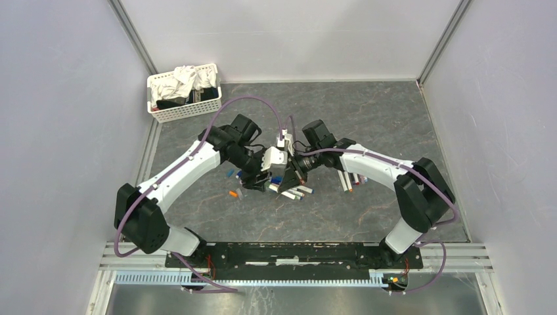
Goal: Open the pen caps
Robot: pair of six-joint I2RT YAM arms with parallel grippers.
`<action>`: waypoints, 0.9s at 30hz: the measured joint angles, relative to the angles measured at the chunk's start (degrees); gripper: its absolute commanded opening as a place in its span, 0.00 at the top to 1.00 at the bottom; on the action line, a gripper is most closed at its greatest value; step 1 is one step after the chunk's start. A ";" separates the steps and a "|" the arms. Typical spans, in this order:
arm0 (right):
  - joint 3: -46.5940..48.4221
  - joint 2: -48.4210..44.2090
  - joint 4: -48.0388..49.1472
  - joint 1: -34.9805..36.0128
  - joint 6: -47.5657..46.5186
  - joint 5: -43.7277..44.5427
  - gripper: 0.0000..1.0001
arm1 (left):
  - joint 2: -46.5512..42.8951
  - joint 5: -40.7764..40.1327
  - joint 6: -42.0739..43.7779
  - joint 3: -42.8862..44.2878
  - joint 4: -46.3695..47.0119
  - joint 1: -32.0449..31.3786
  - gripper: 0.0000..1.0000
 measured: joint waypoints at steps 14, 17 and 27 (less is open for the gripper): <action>0.96 2.56 2.23 -0.11 4.50 -1.99 0.84 | 1.95 0.52 1.77 -0.04 -3.41 -1.14 0.97; 0.31 2.60 3.87 -0.11 6.16 -2.21 0.68 | 1.95 0.28 1.77 -0.04 -3.54 -1.16 0.98; -0.76 5.07 10.45 1.79 10.29 -2.86 0.60 | 2.12 0.35 1.75 -0.02 -3.41 -1.75 0.98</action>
